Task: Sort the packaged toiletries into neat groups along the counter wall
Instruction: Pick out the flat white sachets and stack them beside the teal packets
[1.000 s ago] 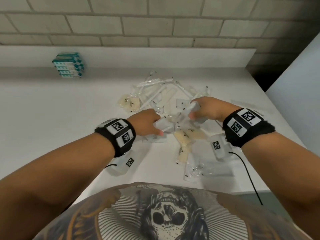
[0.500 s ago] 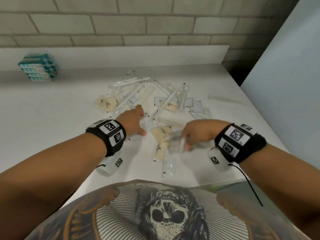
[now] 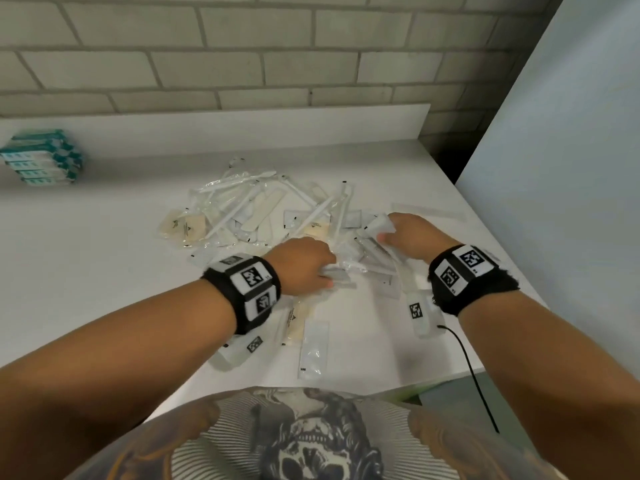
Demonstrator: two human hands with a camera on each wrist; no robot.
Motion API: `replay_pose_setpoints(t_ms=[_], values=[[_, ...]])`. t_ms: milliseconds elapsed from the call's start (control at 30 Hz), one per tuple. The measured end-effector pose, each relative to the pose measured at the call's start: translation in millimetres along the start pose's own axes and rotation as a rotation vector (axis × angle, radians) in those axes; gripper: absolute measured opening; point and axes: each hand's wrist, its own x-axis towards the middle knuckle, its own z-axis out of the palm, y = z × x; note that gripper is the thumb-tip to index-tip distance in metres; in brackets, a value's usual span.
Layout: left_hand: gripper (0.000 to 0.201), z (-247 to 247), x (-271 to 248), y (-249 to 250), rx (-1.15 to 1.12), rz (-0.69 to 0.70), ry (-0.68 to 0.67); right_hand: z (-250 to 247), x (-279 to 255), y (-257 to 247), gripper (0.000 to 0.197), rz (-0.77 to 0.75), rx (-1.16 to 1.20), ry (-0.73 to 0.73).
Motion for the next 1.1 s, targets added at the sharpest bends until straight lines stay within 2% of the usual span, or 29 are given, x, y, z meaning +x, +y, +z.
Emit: replay_pose_setpoints(t_ms=[100,167,233,300,400,467,533,600,667,733,767,867,933,967,1033,1100], values=[[0.036,8.5,18.0,8.8,0.041,-0.131,0.025,-0.5,-2.6,-11.0,0.042,-0.121,0.091,-0.011],[0.041,12.0,27.3,7.0,-0.009,-0.225,0.031,1.0,-7.7,-18.7,0.033,-0.19,0.007,-0.134],[0.048,12.1,35.3,4.9,-0.03,-0.259,0.015,7.1,-9.0,-22.8,0.02,-0.211,-0.129,-0.189],[0.05,9.8,39.8,5.4,-0.037,-0.267,0.005,15.1,-5.6,-23.7,0.015,-0.23,-0.206,-0.153],[0.044,10.0,41.9,7.7,-0.056,-0.243,0.02,24.7,-2.2,-26.9,0.015,-0.226,-0.291,-0.099],[0.042,12.3,41.1,6.7,-0.08,-0.245,0.027,26.6,0.0,-27.9,0.016,-0.213,-0.293,-0.064],[0.048,15.2,37.8,3.6,-0.124,-0.263,0.025,26.3,3.3,-28.0,0.019,-0.198,-0.26,-0.068],[0.053,16.3,30.2,0.6,-0.177,-0.281,0.043,23.7,6.7,-28.9,0.021,-0.185,-0.152,-0.081],[0.056,13.5,19.2,-3.4,-0.245,-0.289,0.1,17.5,7.2,-31.1,0.019,-0.188,0.033,0.0],[0.057,2.8,6.1,-7.6,-0.412,-0.335,0.184,9.9,3.7,-34.3,0.016,-0.211,0.277,0.1],[0.053,-5.4,-0.9,-11.1,-0.506,-0.362,0.244,6.7,0.4,-38.3,0.016,-0.229,0.431,0.103],[0.037,-27.4,-16.4,-22.6,-0.778,-0.389,0.425,5.3,-13.3,-64.0,0.028,-0.31,0.785,-0.033],[0.031,-37.1,-25.7,-27.9,-1.026,-0.36,0.487,10.8,-14.3,-86.7,0.026,-0.354,0.998,-0.05],[0.029,-41.1,-30.4,-30.0,-1.101,-0.353,0.509,10.7,-14.3,-98.3,0.023,-0.35,1.088,-0.004],[0.029,-44.6,-38.6,-37.1,-1.229,-0.371,0.563,6.3,-11.6,-116.3,0.032,-0.326,1.148,0.191],[0.033,-45.5,-47.6,-44.6,-1.444,-0.386,0.584,0.3,-13.6,-130.1,0.034,-0.4,1.155,0.328]])
